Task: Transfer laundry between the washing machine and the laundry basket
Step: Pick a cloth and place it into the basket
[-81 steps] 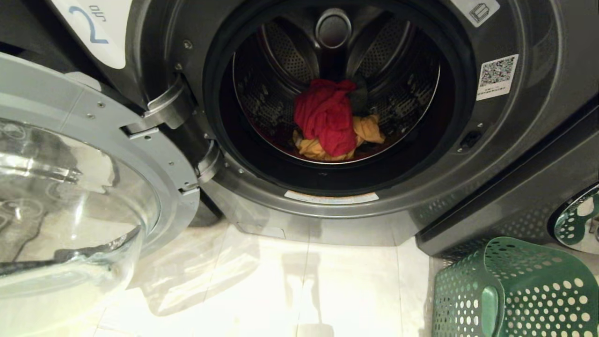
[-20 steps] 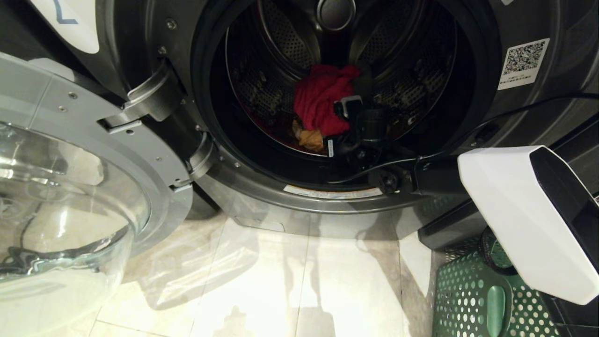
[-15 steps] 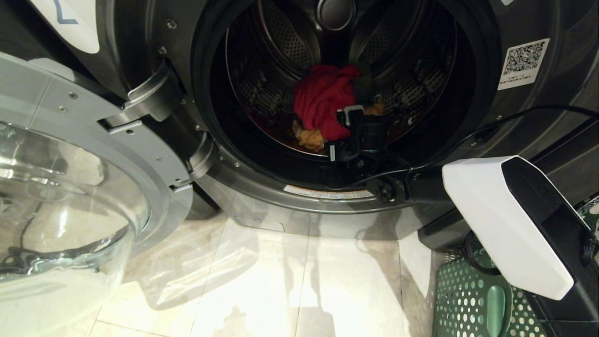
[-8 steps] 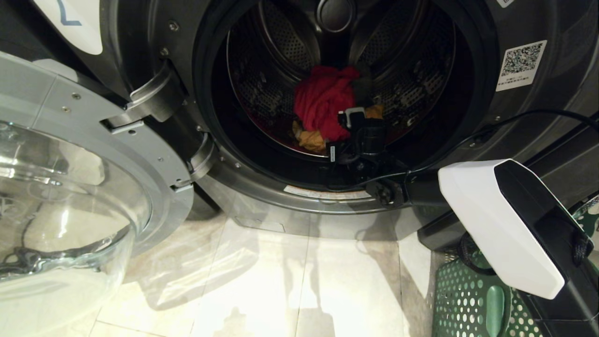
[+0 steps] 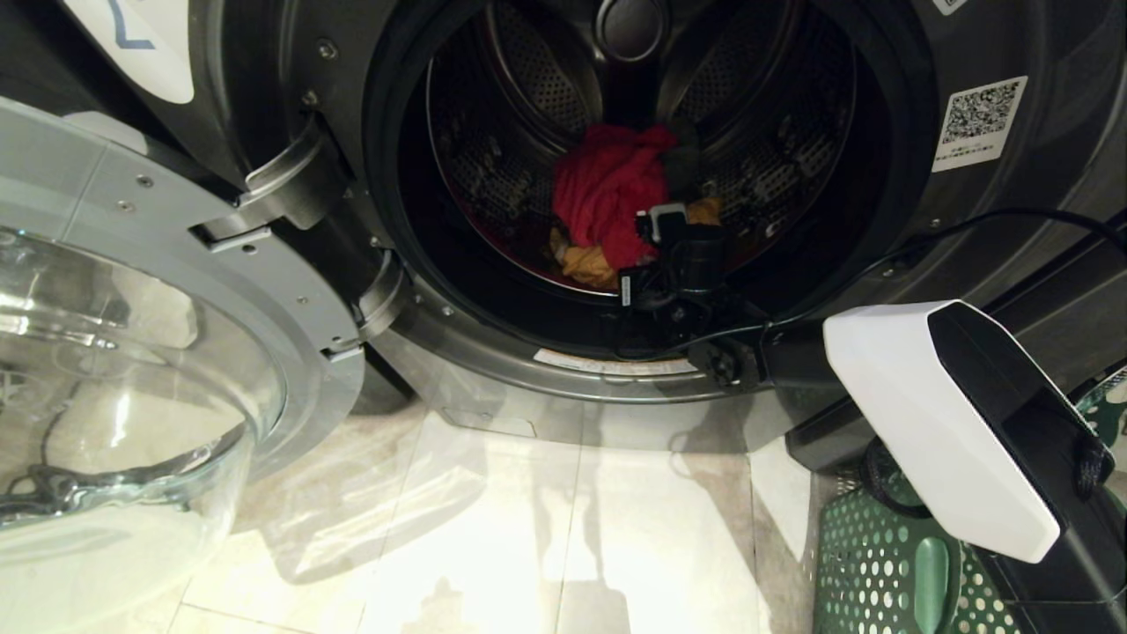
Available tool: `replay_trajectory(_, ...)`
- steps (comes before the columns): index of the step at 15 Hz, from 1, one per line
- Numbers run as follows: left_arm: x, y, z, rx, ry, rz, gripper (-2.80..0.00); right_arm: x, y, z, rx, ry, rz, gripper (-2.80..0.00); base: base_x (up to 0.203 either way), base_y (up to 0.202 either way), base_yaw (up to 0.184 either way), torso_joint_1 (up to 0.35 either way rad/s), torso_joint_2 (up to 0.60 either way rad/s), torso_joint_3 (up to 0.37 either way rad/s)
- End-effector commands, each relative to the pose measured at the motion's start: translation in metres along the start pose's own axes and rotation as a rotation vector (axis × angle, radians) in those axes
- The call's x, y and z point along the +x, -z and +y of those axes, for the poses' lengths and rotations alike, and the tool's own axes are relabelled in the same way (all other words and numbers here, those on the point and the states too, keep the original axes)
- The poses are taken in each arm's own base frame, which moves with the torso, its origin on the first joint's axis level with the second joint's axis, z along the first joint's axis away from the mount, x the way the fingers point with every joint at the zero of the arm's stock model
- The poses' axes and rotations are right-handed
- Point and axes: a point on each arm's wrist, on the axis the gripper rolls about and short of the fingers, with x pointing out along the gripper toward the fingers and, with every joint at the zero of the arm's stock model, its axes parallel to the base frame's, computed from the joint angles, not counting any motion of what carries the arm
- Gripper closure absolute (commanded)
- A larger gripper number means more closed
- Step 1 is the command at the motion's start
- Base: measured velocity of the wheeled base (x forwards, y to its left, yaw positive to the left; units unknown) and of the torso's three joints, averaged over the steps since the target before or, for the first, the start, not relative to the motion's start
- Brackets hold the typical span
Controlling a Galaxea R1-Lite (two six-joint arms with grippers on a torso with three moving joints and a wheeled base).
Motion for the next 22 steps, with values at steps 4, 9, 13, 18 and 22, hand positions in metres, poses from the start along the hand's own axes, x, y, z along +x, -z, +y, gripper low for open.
replay_trajectory(4,0.0,0.002,0.0,0.0,0.0,0.005,0.0,-0.012,-0.037,-0.001,0.053,-0.018,-0.069,0.0,0.0,0.0,0.0,0.0,0.0,0.0)
replay_trajectory(9,0.0,0.002,0.0,0.0,0.0,0.005,0.0,-0.033,-0.06,0.016,0.091,-0.068,-0.093,0.0,0.0,0.0,0.0,0.0,0.0,0.0)
replay_trajectory(13,0.0,0.002,0.0,0.0,0.0,0.005,0.0,-0.055,-0.066,0.039,0.118,-0.131,-0.074,0.0,0.0,0.0,0.0,0.0,0.0,0.0)
replay_trajectory(18,0.0,0.002,0.0,0.0,0.0,0.005,0.0,-0.12,-0.075,0.041,0.099,-0.206,0.017,0.0,0.0,0.0,0.0,0.0,0.0,0.0)
replay_trajectory(22,0.0,0.002,0.0,0.0,0.0,0.005,0.0,-0.2,-0.098,0.028,0.134,-0.29,0.033,0.0,0.0,0.0,0.0,0.0,0.0,0.0)
